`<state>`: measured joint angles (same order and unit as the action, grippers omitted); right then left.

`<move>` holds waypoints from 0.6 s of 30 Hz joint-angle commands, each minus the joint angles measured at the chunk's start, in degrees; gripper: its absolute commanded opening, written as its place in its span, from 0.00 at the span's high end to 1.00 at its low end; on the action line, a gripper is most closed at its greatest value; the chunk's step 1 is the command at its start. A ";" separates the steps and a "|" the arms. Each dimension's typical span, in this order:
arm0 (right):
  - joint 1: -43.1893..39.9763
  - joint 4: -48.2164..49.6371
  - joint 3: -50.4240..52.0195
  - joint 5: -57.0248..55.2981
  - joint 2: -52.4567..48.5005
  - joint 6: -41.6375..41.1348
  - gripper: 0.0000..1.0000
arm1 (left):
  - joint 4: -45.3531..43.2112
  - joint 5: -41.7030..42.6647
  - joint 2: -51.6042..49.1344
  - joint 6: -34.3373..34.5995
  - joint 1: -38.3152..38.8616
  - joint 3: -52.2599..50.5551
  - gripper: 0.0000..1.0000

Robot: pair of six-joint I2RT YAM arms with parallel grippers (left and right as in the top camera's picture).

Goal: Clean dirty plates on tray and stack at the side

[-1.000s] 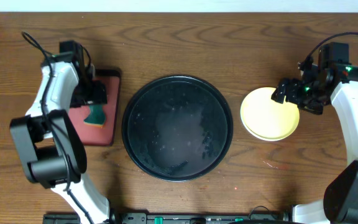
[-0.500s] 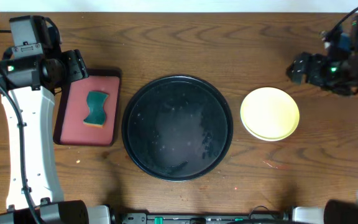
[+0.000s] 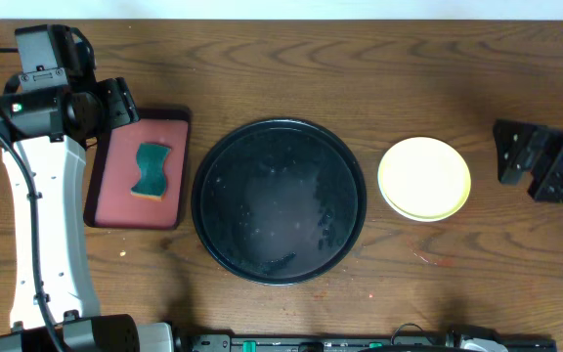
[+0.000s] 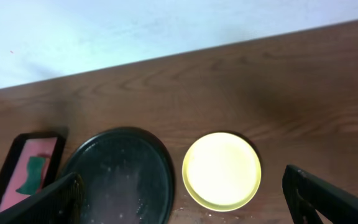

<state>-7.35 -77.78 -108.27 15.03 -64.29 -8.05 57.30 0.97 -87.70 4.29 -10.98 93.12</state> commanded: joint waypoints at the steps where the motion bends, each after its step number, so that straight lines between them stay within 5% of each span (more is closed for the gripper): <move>1: 0.70 -0.09 -0.26 0.42 2.36 -0.17 0.01 | 0.33 -0.11 -0.07 0.35 -0.04 0.13 0.26; 10: 0.37 3.61 5.44 -1.03 6.25 6.58 0.01 | 0.33 -0.09 -0.07 0.33 -0.04 0.13 0.25; 18: 0.37 25.66 31.52 0.13 18.01 11.37 0.01 | 0.33 -0.11 -0.07 0.33 -0.04 0.11 0.25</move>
<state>-7.38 -55.55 -84.20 14.63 -50.54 0.62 57.32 1.10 -87.70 4.32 -10.98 93.12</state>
